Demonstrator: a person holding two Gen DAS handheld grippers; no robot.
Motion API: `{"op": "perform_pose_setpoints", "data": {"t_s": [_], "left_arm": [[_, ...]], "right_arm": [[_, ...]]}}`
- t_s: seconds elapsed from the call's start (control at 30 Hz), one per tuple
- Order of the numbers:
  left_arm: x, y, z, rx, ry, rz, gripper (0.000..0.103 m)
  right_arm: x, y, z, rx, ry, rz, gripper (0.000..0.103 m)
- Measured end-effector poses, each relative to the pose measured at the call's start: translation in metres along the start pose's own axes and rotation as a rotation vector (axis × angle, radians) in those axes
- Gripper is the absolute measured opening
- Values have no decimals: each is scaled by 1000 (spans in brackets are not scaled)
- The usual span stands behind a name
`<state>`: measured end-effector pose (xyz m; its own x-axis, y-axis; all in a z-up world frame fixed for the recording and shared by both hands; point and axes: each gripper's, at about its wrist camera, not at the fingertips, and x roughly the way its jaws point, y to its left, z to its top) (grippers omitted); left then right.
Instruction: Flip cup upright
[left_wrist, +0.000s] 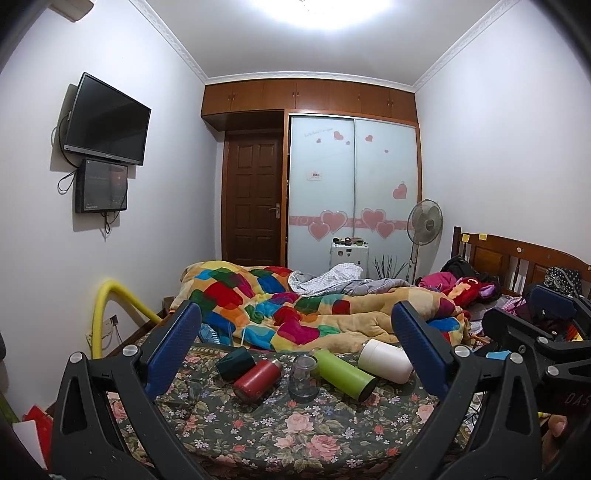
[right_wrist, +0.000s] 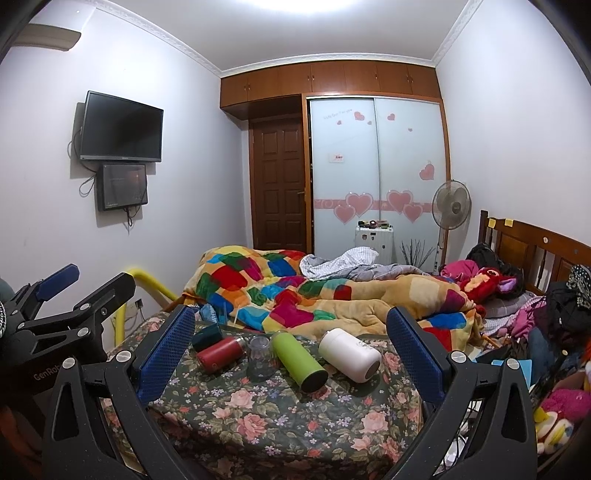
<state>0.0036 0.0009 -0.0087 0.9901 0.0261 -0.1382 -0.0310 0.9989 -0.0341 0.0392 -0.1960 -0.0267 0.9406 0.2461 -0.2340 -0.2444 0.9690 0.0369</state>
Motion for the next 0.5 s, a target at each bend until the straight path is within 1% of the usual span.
{"op": "perform_pose_setpoints", "data": {"t_s": [0.5], "left_arm": [[-1,0,1,0,-1,0,103]], "right_arm": [[0,2,1,-4,-1,-1,103]]}}
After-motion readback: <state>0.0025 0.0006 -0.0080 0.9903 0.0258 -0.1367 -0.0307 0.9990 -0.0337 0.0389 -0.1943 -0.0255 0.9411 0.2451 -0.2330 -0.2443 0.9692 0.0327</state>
